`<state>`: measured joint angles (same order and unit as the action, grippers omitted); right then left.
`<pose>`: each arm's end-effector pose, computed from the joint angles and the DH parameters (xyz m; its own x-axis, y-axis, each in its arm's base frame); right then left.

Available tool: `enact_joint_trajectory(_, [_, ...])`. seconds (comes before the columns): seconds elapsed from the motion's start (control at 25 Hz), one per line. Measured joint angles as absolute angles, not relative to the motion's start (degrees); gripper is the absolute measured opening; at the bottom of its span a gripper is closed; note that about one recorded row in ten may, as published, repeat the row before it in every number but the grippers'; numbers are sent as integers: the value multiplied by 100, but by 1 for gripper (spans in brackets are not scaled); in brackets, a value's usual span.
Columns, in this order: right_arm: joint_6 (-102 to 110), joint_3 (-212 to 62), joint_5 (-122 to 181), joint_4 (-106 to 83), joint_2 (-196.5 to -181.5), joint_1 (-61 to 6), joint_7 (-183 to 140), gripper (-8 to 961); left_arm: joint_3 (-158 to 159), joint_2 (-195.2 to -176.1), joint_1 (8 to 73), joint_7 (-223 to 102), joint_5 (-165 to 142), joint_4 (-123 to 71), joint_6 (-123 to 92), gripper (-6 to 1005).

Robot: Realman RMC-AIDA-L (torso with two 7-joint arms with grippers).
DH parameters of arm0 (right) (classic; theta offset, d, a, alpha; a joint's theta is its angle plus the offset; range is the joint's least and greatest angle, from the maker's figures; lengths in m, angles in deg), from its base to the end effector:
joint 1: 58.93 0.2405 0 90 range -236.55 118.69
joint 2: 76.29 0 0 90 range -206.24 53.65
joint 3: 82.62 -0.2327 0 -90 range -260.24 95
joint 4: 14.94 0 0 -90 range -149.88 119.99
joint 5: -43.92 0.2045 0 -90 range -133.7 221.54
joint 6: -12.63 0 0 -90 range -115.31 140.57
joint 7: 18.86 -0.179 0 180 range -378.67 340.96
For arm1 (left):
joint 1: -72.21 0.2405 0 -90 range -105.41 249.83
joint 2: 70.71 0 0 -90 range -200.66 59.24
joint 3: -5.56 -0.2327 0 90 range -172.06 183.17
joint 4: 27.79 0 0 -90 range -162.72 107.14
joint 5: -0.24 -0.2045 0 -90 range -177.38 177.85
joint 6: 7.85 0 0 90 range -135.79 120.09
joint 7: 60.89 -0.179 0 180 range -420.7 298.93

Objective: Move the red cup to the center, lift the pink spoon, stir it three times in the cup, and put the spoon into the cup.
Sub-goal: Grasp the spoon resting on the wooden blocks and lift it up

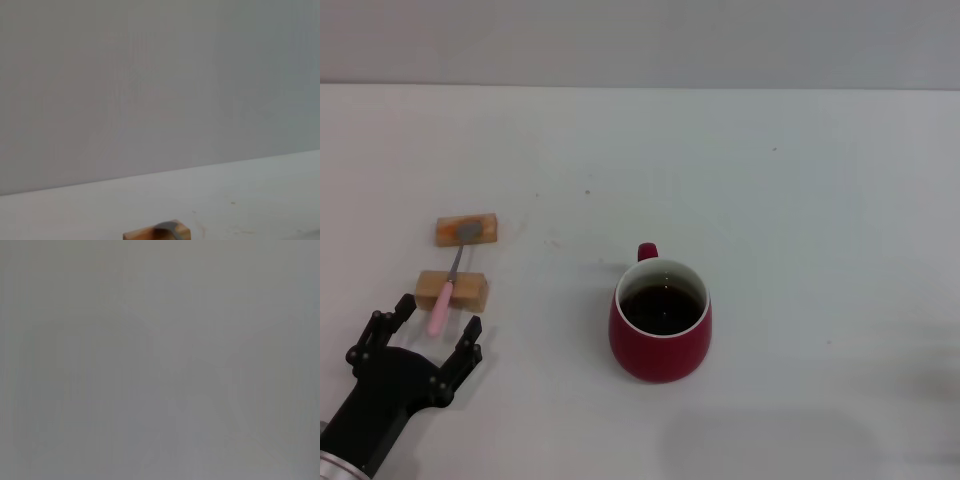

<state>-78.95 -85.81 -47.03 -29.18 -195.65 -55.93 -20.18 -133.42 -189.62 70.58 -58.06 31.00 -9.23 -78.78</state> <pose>0.3402 0.1996 -0.0046 0.7053 0.0791 -0.7045 -0.7067 -0.0006 -0.7075 -0.3220 0.2199 -0.0667 0.7698 0.0976 0.6308 0.6211 -0.3424 -0.7049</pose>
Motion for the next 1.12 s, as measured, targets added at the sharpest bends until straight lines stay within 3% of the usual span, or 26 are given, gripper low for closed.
enact_joint_trajectory(1.12, [-7986,-8569,-4714,-2935,-19574,-5635,-2017,0,-13319,-18968,7044,-5836,3103,-899,-7734,754])
